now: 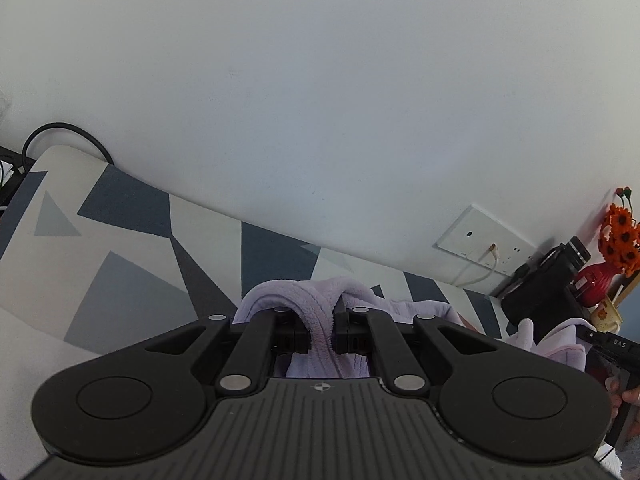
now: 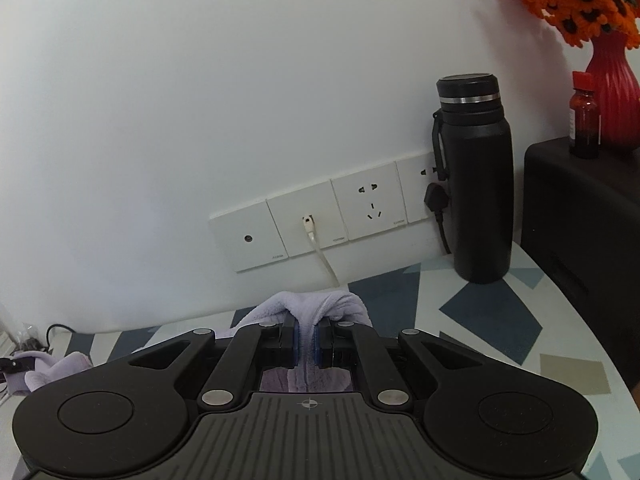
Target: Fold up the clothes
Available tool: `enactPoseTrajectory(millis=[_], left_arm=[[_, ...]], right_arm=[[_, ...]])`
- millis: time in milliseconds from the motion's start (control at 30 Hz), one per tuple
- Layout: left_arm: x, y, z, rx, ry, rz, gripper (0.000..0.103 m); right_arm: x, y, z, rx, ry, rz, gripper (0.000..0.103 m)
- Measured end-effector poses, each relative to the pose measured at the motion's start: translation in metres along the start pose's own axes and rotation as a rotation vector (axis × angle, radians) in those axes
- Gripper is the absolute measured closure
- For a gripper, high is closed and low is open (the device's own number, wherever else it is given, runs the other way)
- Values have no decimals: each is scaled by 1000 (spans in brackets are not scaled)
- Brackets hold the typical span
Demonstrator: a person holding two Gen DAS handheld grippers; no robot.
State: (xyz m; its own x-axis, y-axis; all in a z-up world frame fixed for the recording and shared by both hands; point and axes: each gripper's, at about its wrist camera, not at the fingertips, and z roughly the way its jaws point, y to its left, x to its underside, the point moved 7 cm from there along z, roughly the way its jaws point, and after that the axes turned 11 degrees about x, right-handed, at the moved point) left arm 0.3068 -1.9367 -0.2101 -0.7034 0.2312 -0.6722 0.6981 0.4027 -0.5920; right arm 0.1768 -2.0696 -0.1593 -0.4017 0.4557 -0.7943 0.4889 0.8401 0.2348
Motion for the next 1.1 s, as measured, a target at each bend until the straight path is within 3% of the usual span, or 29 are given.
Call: enactPoseTrajectory(millis=[133, 300, 433, 500, 533, 567, 600, 633, 667, 800, 900, 1100], left_arm=[[10, 33, 36, -70, 47, -102, 95], [32, 49, 67, -151, 104, -119, 93], [31, 50, 75, -169, 140, -138, 90], [25, 48, 73, -154, 160, -150, 83], [21, 46, 70, -143, 168, -154, 73], [16, 42, 65, -136, 160, -137, 62], [8, 33, 54, -141, 132, -91, 32], [1, 25, 42, -141, 99, -34, 14], [-6, 16, 30, -141, 66, 23, 13], [-14, -3, -16, -69, 47, 60, 13], [11, -11, -46, -31, 78, 53, 13], [107, -18, -84, -113, 191, 40, 14]], right_arm=[[12, -2, 48, 19, 77, -9, 97], [27, -5, 106, 42, 173, -20, 97], [40, -6, 121, 52, 206, -25, 96], [45, -7, 128, 56, 222, -24, 89], [41, -9, 125, 46, 222, 6, 84], [37, -11, 122, 35, 220, 37, 70], [30, -15, 114, 22, 199, 72, 54], [22, -18, 106, 10, 178, 107, 45], [15, -22, 98, -1, 156, 138, 31], [-5, -41, 57, 1, 69, 174, 29], [7, -47, 27, 12, 84, 108, 29], [85, -43, -27, 42, 195, -60, 39]])
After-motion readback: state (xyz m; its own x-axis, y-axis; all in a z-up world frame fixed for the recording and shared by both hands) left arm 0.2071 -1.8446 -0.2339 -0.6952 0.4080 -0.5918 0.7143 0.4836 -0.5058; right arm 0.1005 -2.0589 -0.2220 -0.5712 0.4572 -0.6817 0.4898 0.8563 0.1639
